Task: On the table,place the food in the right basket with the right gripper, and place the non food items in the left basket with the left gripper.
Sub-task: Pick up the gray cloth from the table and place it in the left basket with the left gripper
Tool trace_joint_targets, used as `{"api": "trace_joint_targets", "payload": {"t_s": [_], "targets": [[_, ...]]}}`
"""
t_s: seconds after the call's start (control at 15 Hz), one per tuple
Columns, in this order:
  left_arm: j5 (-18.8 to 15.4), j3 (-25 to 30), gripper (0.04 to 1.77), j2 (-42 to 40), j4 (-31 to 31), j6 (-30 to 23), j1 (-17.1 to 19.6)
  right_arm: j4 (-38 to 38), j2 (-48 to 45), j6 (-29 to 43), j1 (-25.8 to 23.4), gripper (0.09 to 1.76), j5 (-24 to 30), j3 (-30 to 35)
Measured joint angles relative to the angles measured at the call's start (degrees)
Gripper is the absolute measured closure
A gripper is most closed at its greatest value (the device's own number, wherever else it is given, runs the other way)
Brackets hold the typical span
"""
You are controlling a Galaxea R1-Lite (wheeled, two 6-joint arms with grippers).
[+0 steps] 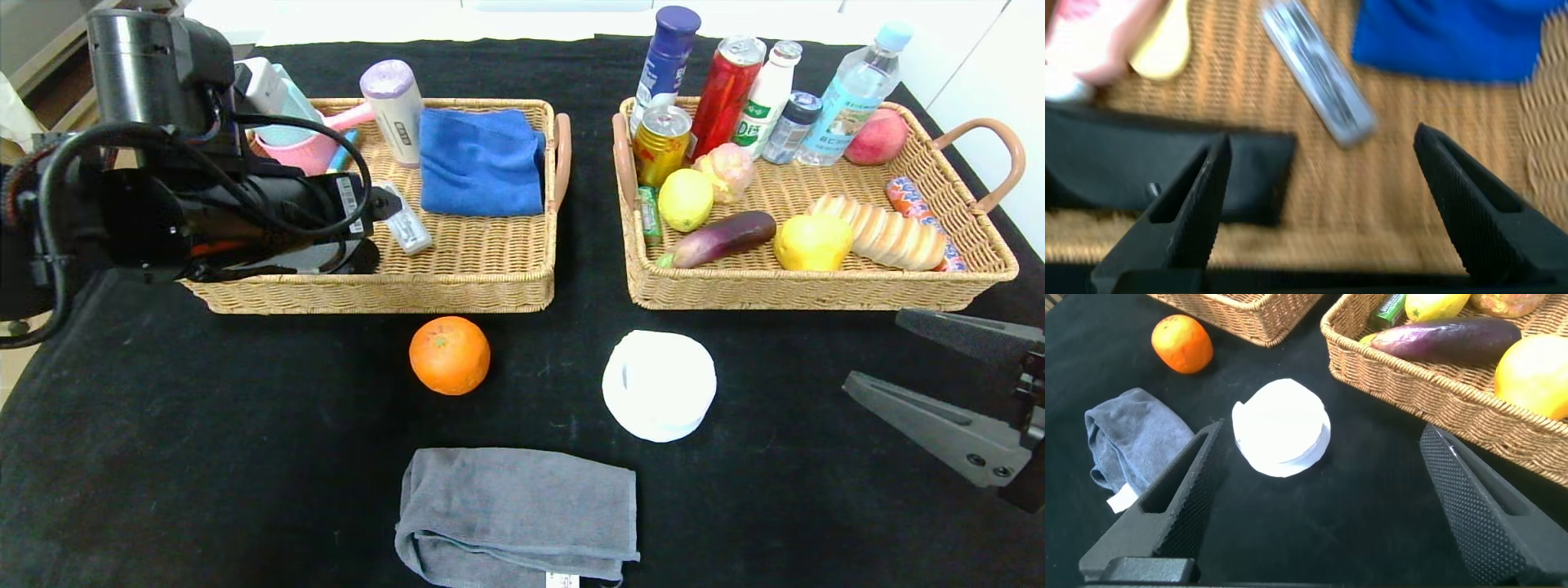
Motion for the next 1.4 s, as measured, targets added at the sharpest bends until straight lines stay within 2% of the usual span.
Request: {"api": "trace_joint_targets", "payload": {"t_s": [0.2, 0.4, 0.8, 1.07, 1.4], "targets": [[-1.4, 4.5, 0.16, -5.8, 10.9, 0.0, -6.3, 0.0, 0.0, 0.0, 0.0, 0.14, 0.0, 0.1], [-5.5, 7.5, 0.14, -10.2, 22.5, -0.6, -10.7, 0.0, 0.0, -0.1, 0.1, 0.14, 0.0, 0.1], [-5.2, 12.7, 0.12, -11.7, 24.7, -4.9, -18.4, 0.1, 0.0, -0.8, 0.1, 0.14, 0.0, 0.2], [-2.6, 15.0, 0.11, -10.4, 26.7, -5.6, -23.6, 0.1, 0.1, -0.9, 0.3, 0.14, 0.0, 0.4], [0.5, 14.6, 0.10, -6.1, 26.7, -9.7, -27.6, 0.1, 0.1, -0.9, 0.4, 0.14, 0.0, 0.5]]}}
